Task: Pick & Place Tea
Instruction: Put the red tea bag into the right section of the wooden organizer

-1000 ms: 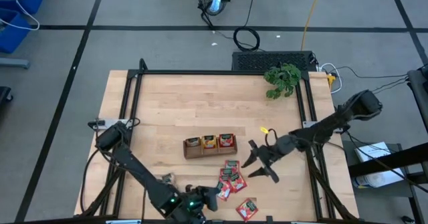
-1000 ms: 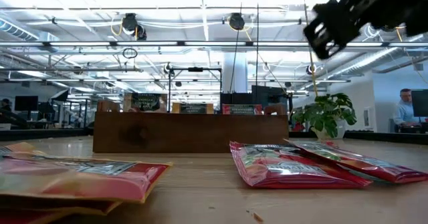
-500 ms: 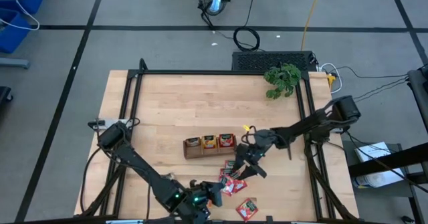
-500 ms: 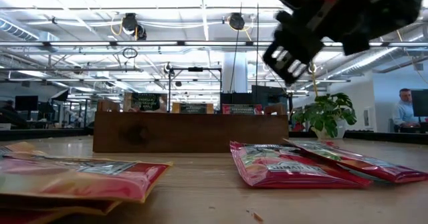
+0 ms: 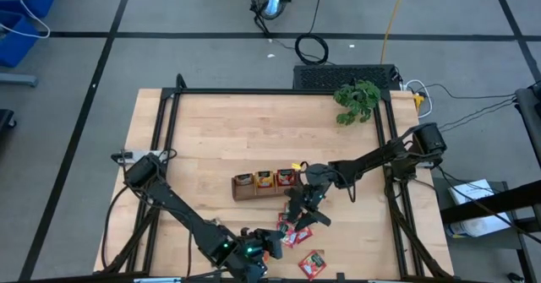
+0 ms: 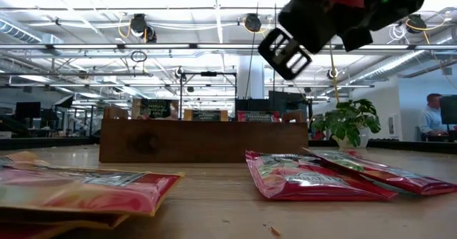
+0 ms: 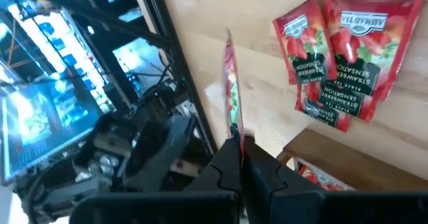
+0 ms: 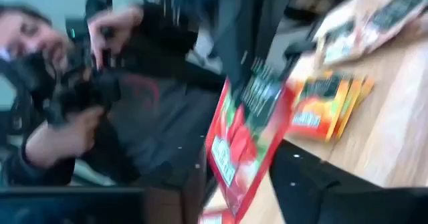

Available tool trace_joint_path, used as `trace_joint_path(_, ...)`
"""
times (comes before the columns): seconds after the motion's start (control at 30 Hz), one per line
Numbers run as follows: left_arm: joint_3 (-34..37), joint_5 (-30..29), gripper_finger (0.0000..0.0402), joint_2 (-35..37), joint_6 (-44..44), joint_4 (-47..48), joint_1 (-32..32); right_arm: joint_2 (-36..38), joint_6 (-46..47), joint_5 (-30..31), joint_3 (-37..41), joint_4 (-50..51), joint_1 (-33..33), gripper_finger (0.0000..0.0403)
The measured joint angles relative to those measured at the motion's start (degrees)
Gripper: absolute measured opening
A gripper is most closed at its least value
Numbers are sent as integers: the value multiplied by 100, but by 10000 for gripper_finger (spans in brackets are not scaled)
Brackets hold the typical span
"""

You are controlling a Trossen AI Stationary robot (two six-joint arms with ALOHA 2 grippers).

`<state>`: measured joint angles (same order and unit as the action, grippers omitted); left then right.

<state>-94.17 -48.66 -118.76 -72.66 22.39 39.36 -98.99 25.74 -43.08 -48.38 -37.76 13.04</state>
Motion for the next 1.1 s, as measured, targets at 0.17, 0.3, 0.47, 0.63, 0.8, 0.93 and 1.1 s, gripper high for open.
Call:
trace_joint_path(0.17,2,-74,7,0,-78,-4,-68,-7,-190,200,-15,292,81,68)
trace_joint_path(0.3,4,-52,5,0,-43,-11,-146,-5,-265,196,-20,288,89,21)
trace_joint_path(0.47,4,-68,9,0,155,9,-201,-5,-415,246,-20,237,90,6)
trace_joint_path(0.63,7,-356,11,0,1043,-26,-193,-5,-780,530,-20,185,99,4)
trace_joint_path(0.8,9,-2181,51,-10,2064,-155,-41,0,-1231,638,-21,-99,131,3)
trace_joint_path(0.93,9,-3241,85,-9,2194,-42,136,138,-1576,854,-21,-10,130,3)
trace_joint_path(1.1,9,-3378,103,25,2547,130,381,469,-2235,1308,2,456,141,3)
